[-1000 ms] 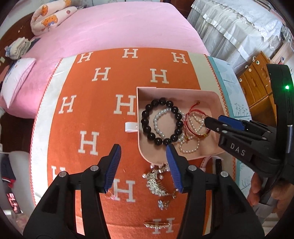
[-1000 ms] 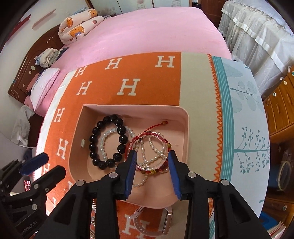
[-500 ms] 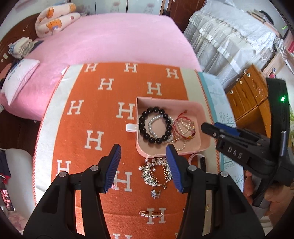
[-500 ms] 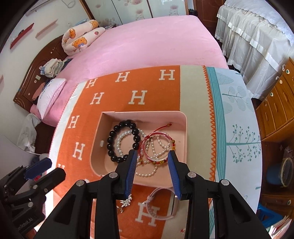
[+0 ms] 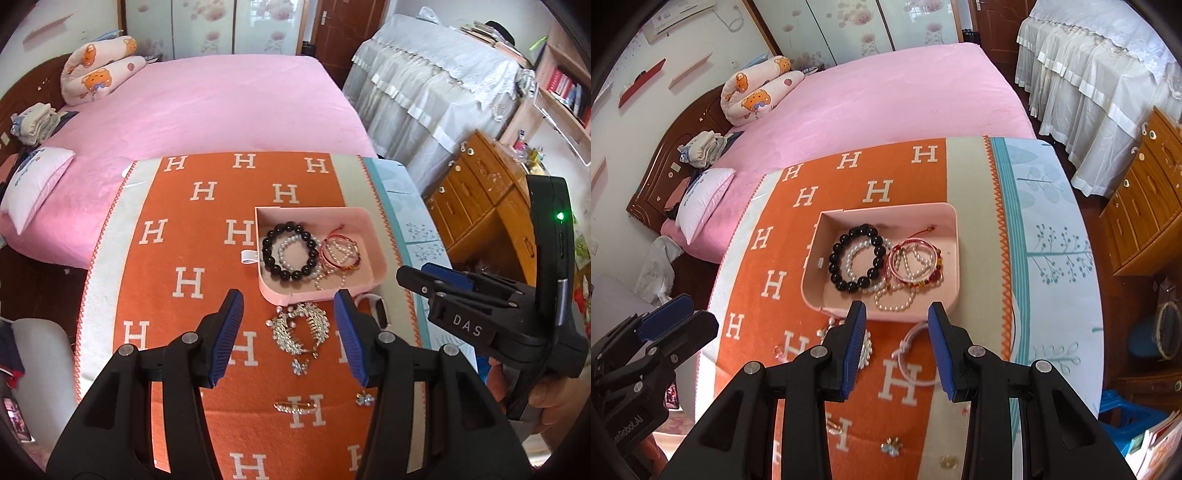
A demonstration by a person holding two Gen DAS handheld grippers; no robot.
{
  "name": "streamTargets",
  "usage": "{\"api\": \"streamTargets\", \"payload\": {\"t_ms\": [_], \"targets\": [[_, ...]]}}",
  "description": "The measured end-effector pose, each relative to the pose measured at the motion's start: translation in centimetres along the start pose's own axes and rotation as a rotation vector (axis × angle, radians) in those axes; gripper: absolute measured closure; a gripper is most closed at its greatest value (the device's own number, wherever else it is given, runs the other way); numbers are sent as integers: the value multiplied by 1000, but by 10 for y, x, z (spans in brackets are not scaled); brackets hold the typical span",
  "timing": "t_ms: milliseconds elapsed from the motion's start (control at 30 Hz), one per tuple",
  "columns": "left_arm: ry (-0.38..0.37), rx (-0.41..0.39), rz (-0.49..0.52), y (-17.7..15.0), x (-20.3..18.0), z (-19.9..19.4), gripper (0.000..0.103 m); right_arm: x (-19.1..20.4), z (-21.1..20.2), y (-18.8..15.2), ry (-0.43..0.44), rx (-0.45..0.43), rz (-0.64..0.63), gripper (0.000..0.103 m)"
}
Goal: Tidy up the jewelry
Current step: 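Lift both tools out of the pink box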
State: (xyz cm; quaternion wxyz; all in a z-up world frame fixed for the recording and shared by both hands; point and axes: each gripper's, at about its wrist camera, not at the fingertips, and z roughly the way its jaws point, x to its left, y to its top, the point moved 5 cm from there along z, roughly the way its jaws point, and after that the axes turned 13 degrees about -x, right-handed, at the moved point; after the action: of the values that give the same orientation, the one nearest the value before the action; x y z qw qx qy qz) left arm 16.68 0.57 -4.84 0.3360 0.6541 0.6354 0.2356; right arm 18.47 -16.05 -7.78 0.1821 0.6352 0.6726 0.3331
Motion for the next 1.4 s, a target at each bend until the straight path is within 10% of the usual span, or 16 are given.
{"api": "streamTargets", "payload": {"t_ms": [767,1400], "targets": [[-23,-14,72,-36,-17,-74,55,-5,-114,-86,-57,-69,62,68],[-88,120,68,-119,-4,-17,55,-62,-92,-175,-103,52,131,65]]}}
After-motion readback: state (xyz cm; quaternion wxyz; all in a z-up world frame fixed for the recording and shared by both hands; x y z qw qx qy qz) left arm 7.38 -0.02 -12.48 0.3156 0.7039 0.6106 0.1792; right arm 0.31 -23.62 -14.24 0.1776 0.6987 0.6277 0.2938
